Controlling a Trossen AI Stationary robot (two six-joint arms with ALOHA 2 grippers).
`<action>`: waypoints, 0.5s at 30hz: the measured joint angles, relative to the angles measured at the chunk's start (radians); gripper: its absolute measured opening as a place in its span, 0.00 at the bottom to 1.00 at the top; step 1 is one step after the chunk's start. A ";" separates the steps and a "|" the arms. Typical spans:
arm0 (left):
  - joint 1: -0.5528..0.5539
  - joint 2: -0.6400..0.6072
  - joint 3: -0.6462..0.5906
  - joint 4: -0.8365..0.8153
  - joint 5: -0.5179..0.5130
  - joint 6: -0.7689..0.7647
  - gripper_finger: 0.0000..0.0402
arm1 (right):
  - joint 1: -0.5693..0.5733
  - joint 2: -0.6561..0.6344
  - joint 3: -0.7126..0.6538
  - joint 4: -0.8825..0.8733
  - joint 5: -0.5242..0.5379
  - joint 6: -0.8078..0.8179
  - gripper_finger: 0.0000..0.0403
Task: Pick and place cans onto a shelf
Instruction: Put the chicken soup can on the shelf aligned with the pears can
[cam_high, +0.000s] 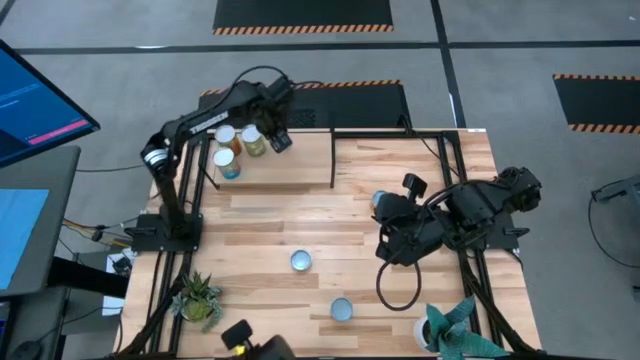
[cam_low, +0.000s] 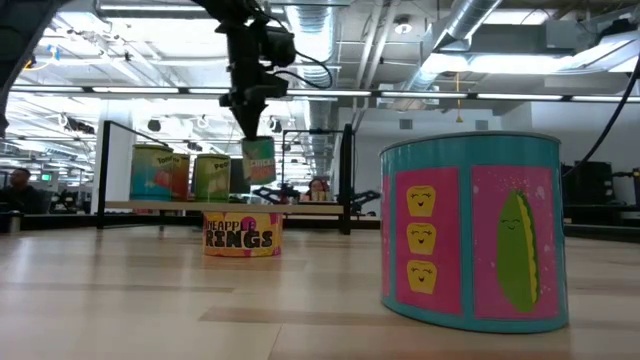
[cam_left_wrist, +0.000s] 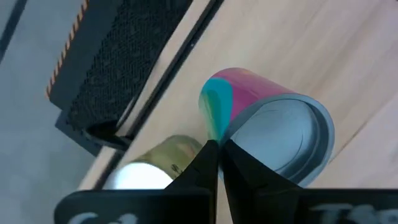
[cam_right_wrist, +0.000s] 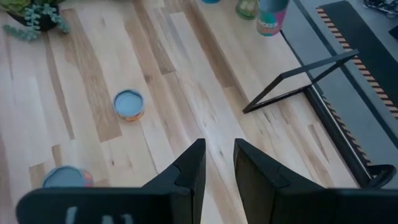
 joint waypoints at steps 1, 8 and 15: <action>0.000 0.022 0.037 -0.029 -0.010 0.016 0.00 | 0.001 0.000 0.000 0.000 -0.001 0.000 0.26; 0.014 0.210 0.303 -0.233 -0.028 0.137 0.00 | 0.017 0.000 0.000 0.000 -0.003 0.000 0.26; 0.017 0.311 0.415 -0.287 -0.035 0.197 0.00 | 0.037 0.000 0.000 0.000 -0.003 0.001 0.26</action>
